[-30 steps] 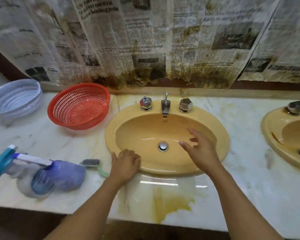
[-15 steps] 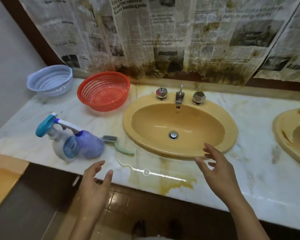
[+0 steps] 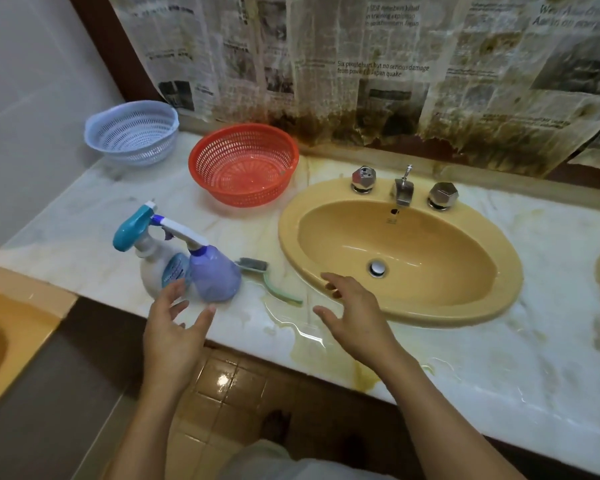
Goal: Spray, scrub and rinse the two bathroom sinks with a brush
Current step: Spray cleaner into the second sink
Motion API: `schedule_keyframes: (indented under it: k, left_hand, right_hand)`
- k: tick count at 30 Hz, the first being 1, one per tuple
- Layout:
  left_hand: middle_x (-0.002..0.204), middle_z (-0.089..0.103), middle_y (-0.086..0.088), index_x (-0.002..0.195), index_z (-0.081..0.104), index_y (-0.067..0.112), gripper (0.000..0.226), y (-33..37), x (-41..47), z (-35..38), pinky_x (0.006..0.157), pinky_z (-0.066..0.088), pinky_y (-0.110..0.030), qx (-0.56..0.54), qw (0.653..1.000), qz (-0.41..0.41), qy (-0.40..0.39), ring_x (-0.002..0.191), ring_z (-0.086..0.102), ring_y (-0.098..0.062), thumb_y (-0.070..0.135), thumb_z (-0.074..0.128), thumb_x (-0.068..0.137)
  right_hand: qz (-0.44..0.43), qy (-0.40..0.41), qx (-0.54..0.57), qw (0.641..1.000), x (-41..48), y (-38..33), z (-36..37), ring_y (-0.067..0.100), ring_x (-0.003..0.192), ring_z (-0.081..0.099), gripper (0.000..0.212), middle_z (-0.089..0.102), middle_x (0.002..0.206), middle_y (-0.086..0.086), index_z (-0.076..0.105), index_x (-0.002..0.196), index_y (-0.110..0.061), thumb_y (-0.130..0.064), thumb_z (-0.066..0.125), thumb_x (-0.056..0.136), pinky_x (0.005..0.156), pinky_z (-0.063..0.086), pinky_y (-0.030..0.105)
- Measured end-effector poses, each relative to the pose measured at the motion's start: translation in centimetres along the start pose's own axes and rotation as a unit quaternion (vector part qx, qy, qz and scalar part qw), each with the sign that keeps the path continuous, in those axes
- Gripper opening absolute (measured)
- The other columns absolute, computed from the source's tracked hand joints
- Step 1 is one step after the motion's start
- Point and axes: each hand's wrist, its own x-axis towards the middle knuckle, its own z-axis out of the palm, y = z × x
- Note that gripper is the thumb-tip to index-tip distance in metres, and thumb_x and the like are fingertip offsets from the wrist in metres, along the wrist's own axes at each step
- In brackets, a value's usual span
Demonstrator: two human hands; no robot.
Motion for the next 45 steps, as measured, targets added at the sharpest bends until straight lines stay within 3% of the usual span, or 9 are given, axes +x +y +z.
schedule_keyframes:
  k: [7,14,20,26,30,33,37,42,45]
  left_hand:
    - [0.162,0.037,0.002,0.159,0.026,0.032,0.098,-2.2,7.1,0.6,0.116,0.041,-0.049,0.039,0.994,0.007,-0.105,0.145,0.041,-0.021,0.022,0.086,0.082]
    - [0.141,0.054,0.012,0.142,0.046,0.035,0.074,-3.3,10.8,2.0,0.099,0.05,-0.03,-0.019,0.988,-0.038,-0.149,0.131,0.054,-0.016,0.03,0.086,0.079]
    - [0.138,0.056,0.015,0.137,0.048,0.039,0.071,-3.5,12.0,1.9,0.099,0.052,-0.029,-0.021,0.982,-0.034,-0.185,0.129,0.055,-0.014,0.028,0.087,0.078]
    - [0.141,0.057,0.009,0.137,0.048,0.04,0.073,-3.3,12.2,2.0,0.104,0.051,-0.04,0.002,0.982,-0.025,-0.185,0.131,0.054,-0.019,0.024,0.088,0.079]
    - [0.139,0.057,0.009,0.142,0.049,0.033,0.075,-2.7,11.8,2.1,0.103,0.048,-0.038,-0.002,0.983,-0.02,-0.182,0.131,0.054,-0.019,0.022,0.088,0.079]
    - [0.14,0.057,0.009,0.145,0.048,0.03,0.077,-2.2,11.3,1.8,0.102,0.048,-0.038,-0.015,0.982,-0.014,-0.189,0.13,0.055,-0.019,0.021,0.088,0.079]
    - [0.138,0.058,0.012,0.141,0.05,0.034,0.076,-1.2,10.4,1.5,0.1,0.051,-0.039,-0.037,0.979,0.007,-0.202,0.126,0.058,-0.019,0.02,0.089,0.077]
    - [0.115,0.063,0.036,0.121,0.055,0.046,0.067,1.0,7.4,2.5,0.089,0.052,-0.028,-0.061,0.962,0.044,-0.263,0.114,0.062,-0.007,0.012,0.09,0.075]
    - [0.121,0.064,0.029,0.128,0.057,0.04,0.07,2.2,4.5,4.4,0.085,0.053,-0.023,-0.063,0.943,0.061,-0.32,0.115,0.063,-0.011,0.01,0.09,0.074]
  right_hand:
    - [0.025,-0.055,-0.089,0.994,6.6,-3.0,7.8,0.02,0.13,0.049,0.058,0.055,0.139,-0.001,0.05,0.147,-0.029,-0.034,0.071,0.093,0.106,0.043,0.035]
    - [0.082,-0.054,-0.175,0.98,9.4,-3.1,11.6,0.027,0.112,0.056,0.04,0.056,0.114,0.002,0.064,0.13,-0.023,-0.027,0.07,0.091,0.083,0.05,0.039]
    - [0.127,-0.055,-0.183,0.973,9.4,-3.8,12.0,0.026,0.116,0.054,0.036,0.057,0.113,0.001,0.065,0.129,-0.026,-0.017,0.061,0.094,0.076,0.05,0.037]
    - [0.183,-0.005,-0.144,0.972,8.8,-4.0,10.9,0.03,0.106,0.06,0.033,0.062,0.109,0.001,0.072,0.111,-0.027,-0.01,0.058,0.087,0.067,0.045,0.035]
    - [0.19,0.021,-0.109,0.976,8.2,-4.5,10.0,0.026,0.099,0.06,0.036,0.065,0.106,-0.002,0.073,0.114,-0.033,-0.013,0.059,0.088,0.06,0.04,0.032]
    - [0.189,0.045,-0.073,0.978,7.5,-4.9,9.2,0.024,0.097,0.061,0.038,0.063,0.105,-0.001,0.072,0.122,-0.034,-0.015,0.063,0.089,0.068,0.047,0.035]
    - [0.174,0.088,-0.033,0.98,5.4,-4.7,7.4,0.02,0.082,0.055,0.042,0.055,0.087,-0.003,0.071,0.123,-0.038,-0.016,0.068,0.086,0.073,0.049,0.039]
    - [0.218,0.17,0.007,0.961,-0.5,-2.8,3.8,0.011,0.077,0.053,0.033,0.055,0.085,-0.005,0.073,0.121,-0.029,-0.018,0.074,0.09,0.07,0.042,0.029]
    - [0.261,0.217,0.019,0.94,-5.4,-1.0,1.2,0.007,0.079,0.054,0.037,0.058,0.089,-0.009,0.07,0.128,-0.027,-0.021,0.073,0.092,0.066,0.038,0.017]
